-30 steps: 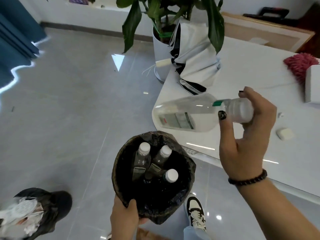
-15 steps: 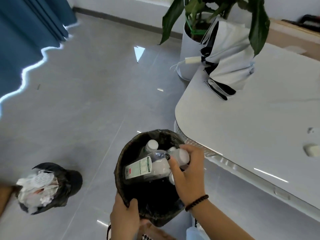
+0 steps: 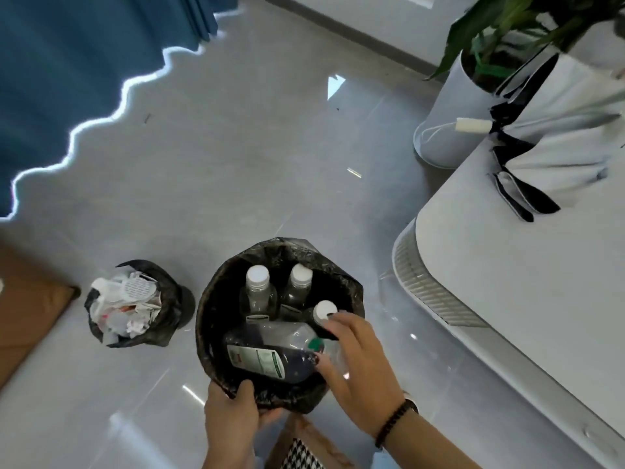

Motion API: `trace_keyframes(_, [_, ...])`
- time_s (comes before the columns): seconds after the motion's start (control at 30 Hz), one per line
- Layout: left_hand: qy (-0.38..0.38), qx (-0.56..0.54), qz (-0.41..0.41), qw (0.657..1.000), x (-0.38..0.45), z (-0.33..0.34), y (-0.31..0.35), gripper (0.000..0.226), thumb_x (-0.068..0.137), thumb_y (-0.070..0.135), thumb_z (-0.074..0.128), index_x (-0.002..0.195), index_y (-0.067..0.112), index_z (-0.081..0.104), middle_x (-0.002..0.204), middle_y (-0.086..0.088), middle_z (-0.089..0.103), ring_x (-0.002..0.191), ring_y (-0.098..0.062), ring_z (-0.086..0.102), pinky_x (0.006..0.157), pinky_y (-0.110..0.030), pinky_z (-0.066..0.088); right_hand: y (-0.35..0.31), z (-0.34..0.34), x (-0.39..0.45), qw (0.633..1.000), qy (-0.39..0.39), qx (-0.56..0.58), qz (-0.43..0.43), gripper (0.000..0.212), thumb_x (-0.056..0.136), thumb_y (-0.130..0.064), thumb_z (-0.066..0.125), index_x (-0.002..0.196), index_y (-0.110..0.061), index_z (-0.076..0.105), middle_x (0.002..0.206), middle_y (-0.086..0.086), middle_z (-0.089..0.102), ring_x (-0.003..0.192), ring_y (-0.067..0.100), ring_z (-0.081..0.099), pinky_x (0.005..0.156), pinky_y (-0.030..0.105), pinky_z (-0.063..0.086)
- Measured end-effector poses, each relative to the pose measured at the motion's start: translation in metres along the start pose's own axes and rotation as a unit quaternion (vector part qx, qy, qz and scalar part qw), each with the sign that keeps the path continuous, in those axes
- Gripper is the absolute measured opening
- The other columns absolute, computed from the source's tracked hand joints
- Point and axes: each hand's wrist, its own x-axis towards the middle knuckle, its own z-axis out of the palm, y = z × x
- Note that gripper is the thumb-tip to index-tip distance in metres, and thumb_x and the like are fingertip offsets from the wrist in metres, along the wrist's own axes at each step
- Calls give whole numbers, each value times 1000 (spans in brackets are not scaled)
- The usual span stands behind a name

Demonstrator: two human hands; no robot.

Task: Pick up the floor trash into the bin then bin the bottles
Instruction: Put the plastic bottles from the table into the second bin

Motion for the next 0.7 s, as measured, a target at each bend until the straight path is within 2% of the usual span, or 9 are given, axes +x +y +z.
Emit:
trace_keyframes(0.1, [4, -67, -20, 998, 14, -21, -3, 34, 92, -4, 48, 125, 5, 45, 107, -25, 59, 73, -43, 67, 49, -41, 58, -12, 13, 16, 967, 136, 130, 173, 40, 93, -35, 50, 130, -21, 44, 129, -9, 42, 120, 4, 42, 102, 18, 35])
trace_keyframes(0.17, [4, -93, -24, 995, 22, -34, -4, 35, 92, -5, 47, 126, 3, 44, 110, -26, 58, 77, -42, 66, 47, -37, 57, -14, 27, 25, 890, 174, 230, 355, 40, 93, -23, 56, 130, -21, 43, 131, -2, 44, 114, 13, 48, 96, 27, 40])
trace_keyframes(0.23, [8, -100, -31, 994, 31, -47, -6, 34, 92, -6, 47, 125, 4, 46, 110, -27, 58, 73, -40, 66, 46, -35, 56, -18, 47, 31, 824, 81, 295, 477, 41, 90, -21, 60, 127, -24, 43, 131, 5, 48, 110, 21, 53, 94, 37, 47])
trace_keyframes(0.3, [10, -106, -41, 993, 40, -62, -7, 33, 92, -5, 47, 124, 4, 46, 109, -27, 58, 68, -38, 66, 45, -35, 56, -24, 67, 34, 764, -22, 371, 528, 37, 90, -17, 60, 123, -26, 46, 123, 10, 56, 105, 27, 58, 89, 46, 52])
trace_keyframes(0.37, [15, -95, -47, 994, 48, -76, -7, 33, 91, -3, 49, 123, 6, 46, 109, -25, 58, 69, -39, 66, 45, -35, 55, -32, 82, 40, 724, -77, 422, 540, 37, 89, -11, 60, 122, -25, 50, 112, 16, 64, 99, 33, 63, 83, 52, 55])
trace_keyframes(0.47, [32, -68, -41, 996, 63, -103, -5, 39, 89, 0, 50, 125, 13, 47, 111, -19, 58, 80, -42, 66, 46, -39, 56, -49, 101, 49, 728, -151, 417, 523, 34, 89, 6, 50, 116, -15, 56, 94, 22, 67, 78, 35, 63, 69, 45, 55])
trace_keyframes(0.57, [16, -15, -14, 1000, 76, -129, -5, 47, 88, 4, 52, 133, 16, 44, 113, -14, 59, 77, -31, 64, 42, -34, 55, -66, 117, 47, 734, -197, 382, 526, 25, 88, 18, 38, 100, 10, 59, 70, 20, 63, 57, 28, 58, 57, 34, 50])
trace_keyframes(0.63, [-14, 11, -2, 1000, 88, -148, -4, 51, 88, 8, 52, 137, 19, 42, 113, -12, 59, 77, -26, 61, 43, -35, 56, -79, 130, 39, 731, -193, 365, 543, 24, 87, 19, 36, 88, 10, 58, 58, 17, 59, 44, 24, 55, 43, 27, 48])
trace_keyframes(0.7, [-51, 6, -18, 999, 98, -167, -2, 58, 87, 11, 52, 141, 27, 38, 114, -10, 58, 81, -27, 62, 48, -41, 58, -92, 141, 33, 761, -174, 309, 544, 23, 87, 18, 39, 80, 4, 55, 58, 15, 57, 47, 24, 54, 38, 24, 47])
